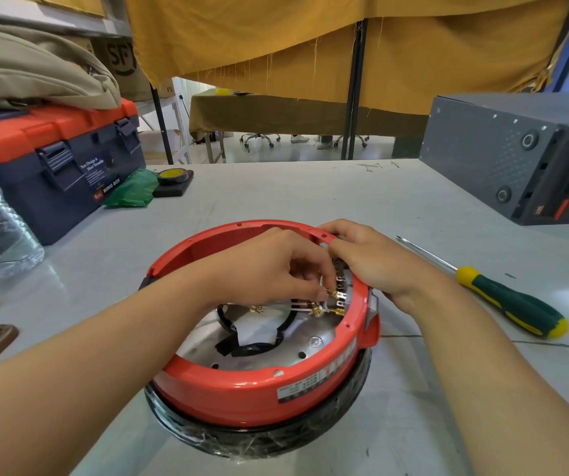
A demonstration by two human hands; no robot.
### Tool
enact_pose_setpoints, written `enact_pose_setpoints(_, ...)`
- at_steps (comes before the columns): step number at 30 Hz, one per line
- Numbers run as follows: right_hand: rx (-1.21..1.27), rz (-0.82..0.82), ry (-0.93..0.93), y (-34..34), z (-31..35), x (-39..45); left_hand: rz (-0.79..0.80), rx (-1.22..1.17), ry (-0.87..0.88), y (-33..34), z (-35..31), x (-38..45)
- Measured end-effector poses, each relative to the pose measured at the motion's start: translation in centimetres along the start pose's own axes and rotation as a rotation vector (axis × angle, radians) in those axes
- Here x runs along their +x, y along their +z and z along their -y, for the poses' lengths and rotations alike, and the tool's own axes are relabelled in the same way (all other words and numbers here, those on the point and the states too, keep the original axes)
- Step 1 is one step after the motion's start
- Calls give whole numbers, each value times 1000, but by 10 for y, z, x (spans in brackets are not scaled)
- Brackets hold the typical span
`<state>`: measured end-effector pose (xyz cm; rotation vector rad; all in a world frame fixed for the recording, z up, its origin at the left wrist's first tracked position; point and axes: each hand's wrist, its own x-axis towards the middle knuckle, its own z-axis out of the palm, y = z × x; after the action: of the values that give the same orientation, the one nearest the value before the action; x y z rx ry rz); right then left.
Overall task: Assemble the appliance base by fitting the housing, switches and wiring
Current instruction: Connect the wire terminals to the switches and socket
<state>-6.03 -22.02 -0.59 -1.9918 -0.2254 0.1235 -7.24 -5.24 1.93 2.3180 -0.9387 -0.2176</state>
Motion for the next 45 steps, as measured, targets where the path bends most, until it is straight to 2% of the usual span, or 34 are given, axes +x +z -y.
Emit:
enact_pose_setpoints(20,1,6,-6,0,-2,1,45,-118,-65,-4,-1,1)
enact_pose_setpoints(32,3,5,-6,0,-4,3,-42,-4,41,0,-3,0)
enact_pose_setpoints(45,20,13,-15,0,-5,5,-55,95,16,2,-8,1)
